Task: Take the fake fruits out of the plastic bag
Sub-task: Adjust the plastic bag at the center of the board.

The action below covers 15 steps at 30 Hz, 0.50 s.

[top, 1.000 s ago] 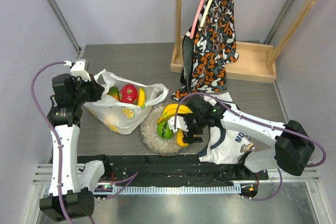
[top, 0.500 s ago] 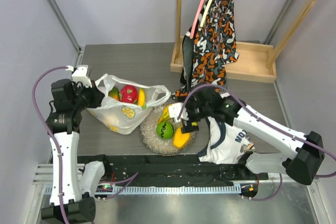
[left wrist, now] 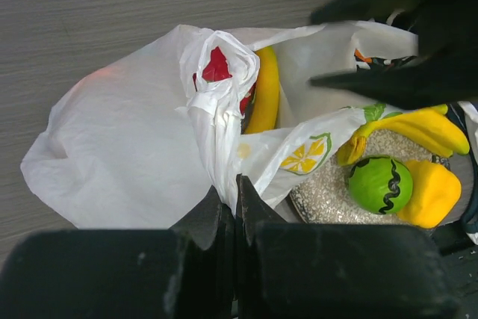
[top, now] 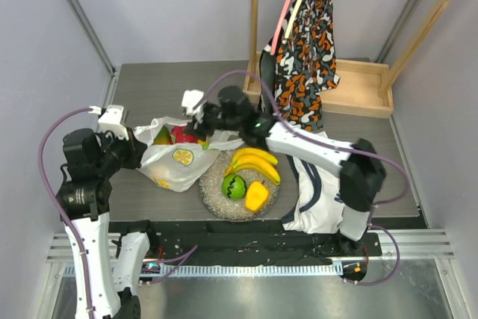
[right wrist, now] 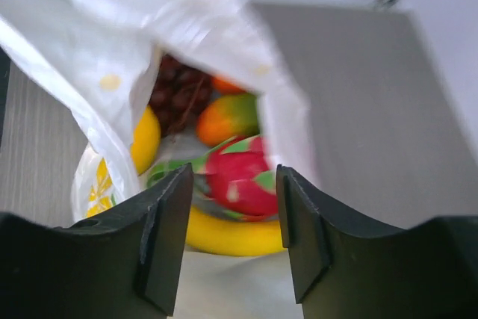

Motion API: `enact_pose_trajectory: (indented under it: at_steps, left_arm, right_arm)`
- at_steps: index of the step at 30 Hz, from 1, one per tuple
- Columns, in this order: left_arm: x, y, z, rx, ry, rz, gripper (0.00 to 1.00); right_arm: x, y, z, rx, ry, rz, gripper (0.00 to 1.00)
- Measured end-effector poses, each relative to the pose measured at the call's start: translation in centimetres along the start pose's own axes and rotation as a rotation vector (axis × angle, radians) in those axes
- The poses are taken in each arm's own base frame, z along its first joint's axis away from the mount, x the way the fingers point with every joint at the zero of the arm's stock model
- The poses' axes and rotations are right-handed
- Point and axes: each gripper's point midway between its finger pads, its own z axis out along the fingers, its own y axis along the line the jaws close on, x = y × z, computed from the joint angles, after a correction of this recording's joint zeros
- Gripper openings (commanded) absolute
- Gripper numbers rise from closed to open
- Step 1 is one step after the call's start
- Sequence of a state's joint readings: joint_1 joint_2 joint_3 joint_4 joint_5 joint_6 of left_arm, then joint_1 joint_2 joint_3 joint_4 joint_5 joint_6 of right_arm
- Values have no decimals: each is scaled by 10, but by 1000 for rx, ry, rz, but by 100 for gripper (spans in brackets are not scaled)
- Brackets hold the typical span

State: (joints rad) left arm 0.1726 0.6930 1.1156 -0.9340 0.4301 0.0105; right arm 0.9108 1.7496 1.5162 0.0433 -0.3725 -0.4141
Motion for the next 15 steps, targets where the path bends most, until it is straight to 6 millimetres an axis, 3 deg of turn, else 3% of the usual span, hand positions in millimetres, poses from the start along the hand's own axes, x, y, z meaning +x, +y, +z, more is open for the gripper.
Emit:
enact_pose_trajectory:
  at_steps: [3, 5, 7, 10, 11, 13, 15]
  left_arm:
    - [-1, 3, -2, -20, -6, 4, 0]
    - [0, 6, 1, -35, 2, -1, 0]
    - [3, 11, 4, -51, 15, -6, 0]
    - [9, 17, 9, -73, 43, -16, 0]
    - [11, 19, 10, -78, 47, -15, 0]
    - [14, 22, 11, -89, 56, -7, 0]
    - [17, 24, 11, -99, 61, 7, 0]
  right_arm:
    - [69, 58, 44, -111, 136, 45, 52]
    - [102, 102, 55, -205, 220, 61, 49]
    - [125, 151, 52, -331, 296, 73, 48]
    - [131, 202, 41, -465, 326, 81, 49]
    - [129, 210, 39, -485, 324, 79, 48]
    - [126, 213, 39, -489, 318, 74, 48]
    - [123, 202, 40, -452, 311, 67, 49]
